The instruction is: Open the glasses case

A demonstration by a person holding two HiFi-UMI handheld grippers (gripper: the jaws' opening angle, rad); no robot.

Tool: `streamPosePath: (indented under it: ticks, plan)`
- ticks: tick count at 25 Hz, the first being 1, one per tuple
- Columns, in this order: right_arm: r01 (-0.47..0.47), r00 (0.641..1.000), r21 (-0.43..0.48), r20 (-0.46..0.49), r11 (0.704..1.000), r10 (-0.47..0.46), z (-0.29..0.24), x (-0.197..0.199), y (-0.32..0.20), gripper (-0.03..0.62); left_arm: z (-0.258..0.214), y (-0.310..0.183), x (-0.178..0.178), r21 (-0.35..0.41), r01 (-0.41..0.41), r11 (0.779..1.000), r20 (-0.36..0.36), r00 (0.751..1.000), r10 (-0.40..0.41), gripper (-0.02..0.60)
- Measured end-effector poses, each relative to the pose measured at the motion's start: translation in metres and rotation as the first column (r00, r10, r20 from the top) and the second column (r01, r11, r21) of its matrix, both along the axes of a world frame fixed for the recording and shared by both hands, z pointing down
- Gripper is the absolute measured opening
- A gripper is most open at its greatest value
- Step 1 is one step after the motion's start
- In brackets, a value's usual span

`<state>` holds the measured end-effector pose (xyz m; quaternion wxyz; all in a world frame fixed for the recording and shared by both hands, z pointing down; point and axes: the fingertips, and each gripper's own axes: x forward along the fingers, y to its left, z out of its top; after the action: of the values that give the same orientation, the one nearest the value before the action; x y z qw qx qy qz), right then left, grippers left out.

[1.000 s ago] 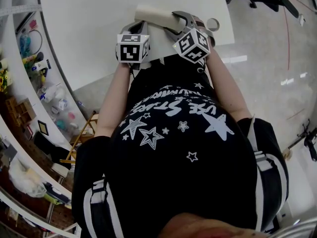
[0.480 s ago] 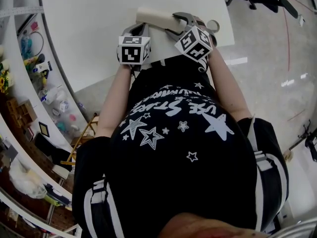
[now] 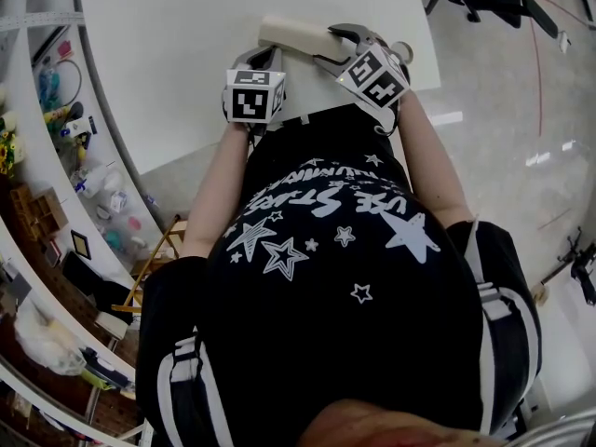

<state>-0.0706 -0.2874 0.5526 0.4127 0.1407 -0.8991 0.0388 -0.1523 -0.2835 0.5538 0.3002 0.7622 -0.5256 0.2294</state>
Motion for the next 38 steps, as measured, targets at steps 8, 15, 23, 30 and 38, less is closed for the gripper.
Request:
streamPosePath:
  ticks: [8,15,23,30,38]
  plan:
    - [-0.068,0.997,0.067,0.046,0.995,0.065,-0.015,0.005,-0.006,0.276,0.001,0.001,0.0,-0.011,0.002,1.0,-0.008,1.0,-0.002,0.012]
    - [-0.151,0.981,0.072,0.136,0.986,0.14,-0.04,0.012,-0.035,0.274,0.002,0.002,0.0,-0.015,-0.007,1.0,-0.01,1.0,0.006,0.012]
    - [-0.22,0.962,0.028,0.174,0.975,0.212,-0.046,0.021,-0.059,0.178,0.002,0.001,0.002,-0.02,-0.016,1.0,-0.011,1.0,0.016,0.012]
    - [-0.258,0.951,0.003,0.177,0.966,0.253,-0.043,0.02,-0.063,0.143,0.004,0.0,0.002,-0.015,-0.034,0.999,-0.003,0.999,0.034,0.012]
    - [-0.292,0.942,0.051,0.187,0.955,0.278,-0.057,0.022,-0.055,0.143,-0.004,0.004,0.0,0.015,-0.044,0.999,-0.001,0.999,0.044,0.012]
